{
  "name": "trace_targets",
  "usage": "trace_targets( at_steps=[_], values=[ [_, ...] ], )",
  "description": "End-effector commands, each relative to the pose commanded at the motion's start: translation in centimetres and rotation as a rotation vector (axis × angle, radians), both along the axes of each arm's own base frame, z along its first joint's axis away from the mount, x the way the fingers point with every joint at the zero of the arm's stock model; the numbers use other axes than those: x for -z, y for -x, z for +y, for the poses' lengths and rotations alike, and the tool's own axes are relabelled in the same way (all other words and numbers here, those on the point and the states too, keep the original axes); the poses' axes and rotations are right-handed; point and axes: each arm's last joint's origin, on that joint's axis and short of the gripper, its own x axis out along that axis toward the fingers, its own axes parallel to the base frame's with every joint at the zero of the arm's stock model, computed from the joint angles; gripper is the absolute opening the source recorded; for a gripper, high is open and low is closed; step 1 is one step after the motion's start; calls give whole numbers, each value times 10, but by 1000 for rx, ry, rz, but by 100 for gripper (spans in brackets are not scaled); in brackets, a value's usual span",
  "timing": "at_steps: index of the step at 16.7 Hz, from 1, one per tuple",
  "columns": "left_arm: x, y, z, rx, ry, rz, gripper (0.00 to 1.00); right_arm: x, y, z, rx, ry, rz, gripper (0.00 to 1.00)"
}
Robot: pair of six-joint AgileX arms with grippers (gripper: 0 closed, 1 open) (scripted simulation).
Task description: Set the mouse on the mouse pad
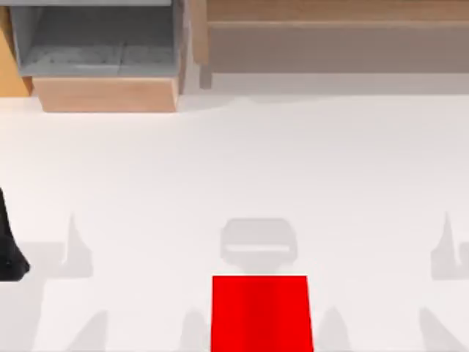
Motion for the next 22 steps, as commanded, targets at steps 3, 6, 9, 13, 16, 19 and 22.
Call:
trace_targets(
  at_steps=[3,6,9,13,16,19,22],
  values=[
    [0,0,0,0,0,0,100,-2,0,0,5,10,6,100],
    [0,0,0,0,0,0,100,-20,-1,-3,39,100,65,100],
    [0,0,0,0,0,0,100,-58,-7,-9,76,275,178,100],
    [0,0,0,0,0,0,100,-128,-39,-21,68,586,403,100],
    [0,0,0,0,0,0,100,-172,-88,-37,-19,823,614,100],
    [0,0,0,0,0,0,100,-187,-151,-61,-189,1009,832,100],
    [0,0,0,0,0,0,100,-169,-213,-85,-417,1109,1025,100]
  ],
)
